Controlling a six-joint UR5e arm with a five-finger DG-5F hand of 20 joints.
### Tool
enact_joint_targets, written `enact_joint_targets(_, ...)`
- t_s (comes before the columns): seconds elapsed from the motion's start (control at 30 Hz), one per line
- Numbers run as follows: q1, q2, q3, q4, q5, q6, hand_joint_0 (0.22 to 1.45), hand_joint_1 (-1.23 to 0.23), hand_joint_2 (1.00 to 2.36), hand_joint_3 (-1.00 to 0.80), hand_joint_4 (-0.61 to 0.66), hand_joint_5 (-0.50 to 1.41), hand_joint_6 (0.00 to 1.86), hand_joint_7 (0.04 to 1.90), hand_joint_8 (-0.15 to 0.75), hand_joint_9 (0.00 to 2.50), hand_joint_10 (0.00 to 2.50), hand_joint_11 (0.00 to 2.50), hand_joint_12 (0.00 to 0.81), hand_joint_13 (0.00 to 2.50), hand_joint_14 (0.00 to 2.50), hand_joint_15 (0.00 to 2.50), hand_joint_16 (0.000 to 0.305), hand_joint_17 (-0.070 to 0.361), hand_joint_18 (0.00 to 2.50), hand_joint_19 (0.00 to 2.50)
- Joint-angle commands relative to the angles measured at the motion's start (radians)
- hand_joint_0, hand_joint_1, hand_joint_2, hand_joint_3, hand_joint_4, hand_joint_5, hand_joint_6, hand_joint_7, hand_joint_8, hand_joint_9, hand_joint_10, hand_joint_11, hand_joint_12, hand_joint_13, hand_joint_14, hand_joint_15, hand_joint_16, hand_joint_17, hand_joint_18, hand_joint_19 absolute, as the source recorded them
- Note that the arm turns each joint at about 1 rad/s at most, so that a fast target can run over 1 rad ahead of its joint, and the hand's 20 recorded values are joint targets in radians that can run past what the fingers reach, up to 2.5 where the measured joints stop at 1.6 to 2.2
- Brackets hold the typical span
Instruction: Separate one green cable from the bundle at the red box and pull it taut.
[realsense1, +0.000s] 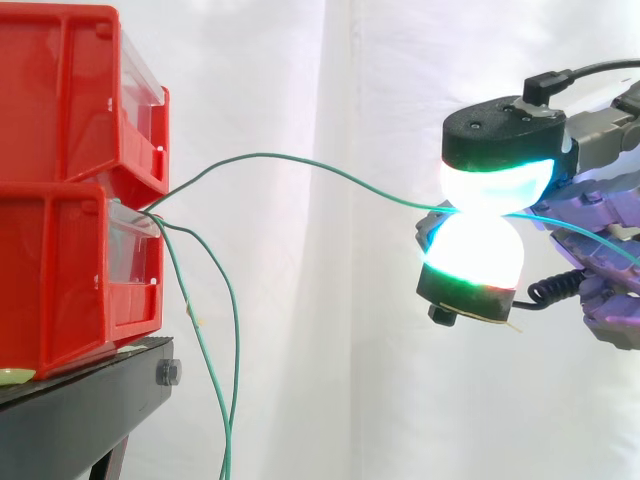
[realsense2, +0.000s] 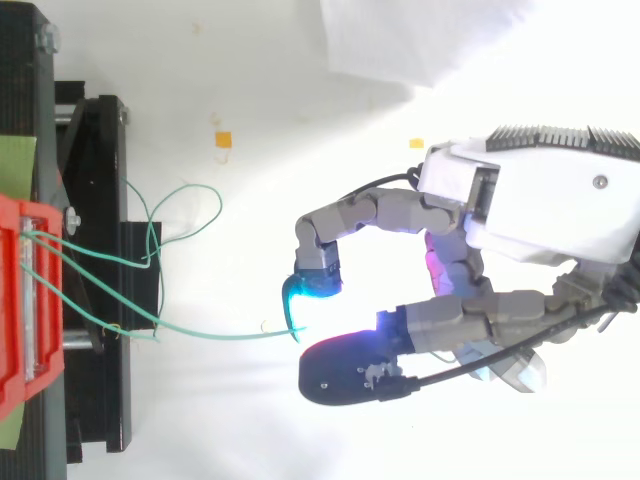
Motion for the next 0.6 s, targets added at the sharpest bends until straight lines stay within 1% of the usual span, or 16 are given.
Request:
enact_joint_targets(0.0, 0.0, 0.0, 0.0, -0.003, 0.0, 0.004, 0.74, -0.78, 1.0, -0.03, -0.04, 0.16, 0.5, 1.33, 0.217, 2.23, 0.02, 0.67, 0.423, 1.69, 0.02, 0.73, 0.05, 0.112, 1.2, 0.84)
enact_joint_targets(0.1, -0.002, 0.0, -0.005, -0.014, 0.0, 0.006, 0.74, -0.78, 1.0, -0.03, -0.04, 0.16, 0.5, 1.34, 0.216, 2.23, 0.03, 0.67, 0.42, 1.68, 0.02, 0.74, 0.05, 0.112, 1.2, 0.84)
enact_joint_targets(0.13, -0.002, 0.0, -0.006, -0.026, -0.002, 0.007, 0.74, -0.78, 1.0, -0.03, -0.04, 0.16, 0.5, 1.34, 0.214, 2.23, 0.03, 0.66, 0.421, 1.68, 0.02, 0.74, 0.05, 0.112, 1.2, 0.84)
enact_joint_targets(0.23, -0.003, 0.0, -0.008, -0.068, -0.02, 0.009, 0.74, -0.78, 1.0, -0.03, -0.04, 0.16, 0.5, 1.33, 0.214, 2.23, 0.02, 0.66, 0.42, 1.68, 0.02, 0.74, 0.05, 0.111, 1.2, 0.85)
enact_joint_targets(0.53, -0.014, 0.002, -0.006, -0.086, -0.056, 0.009, 0.74, -0.78, 1.0, -0.05, -0.04, 0.16, 0.5, 1.33, 0.219, 2.22, 0.03, 0.67, 0.416, 1.68, 0.02, 0.74, 0.049, 0.11, 1.2, 0.85)
enact_joint_targets(0.57, -0.017, 0.002, -0.006, -0.101, -0.068, 0.015, 0.74, -0.78, 1.0, -0.04, -0.04, 0.16, 0.5, 1.32, 0.215, 2.22, 0.03, 0.68, 0.421, 1.68, 0.02, 0.74, 0.049, 0.11, 1.2, 0.85)
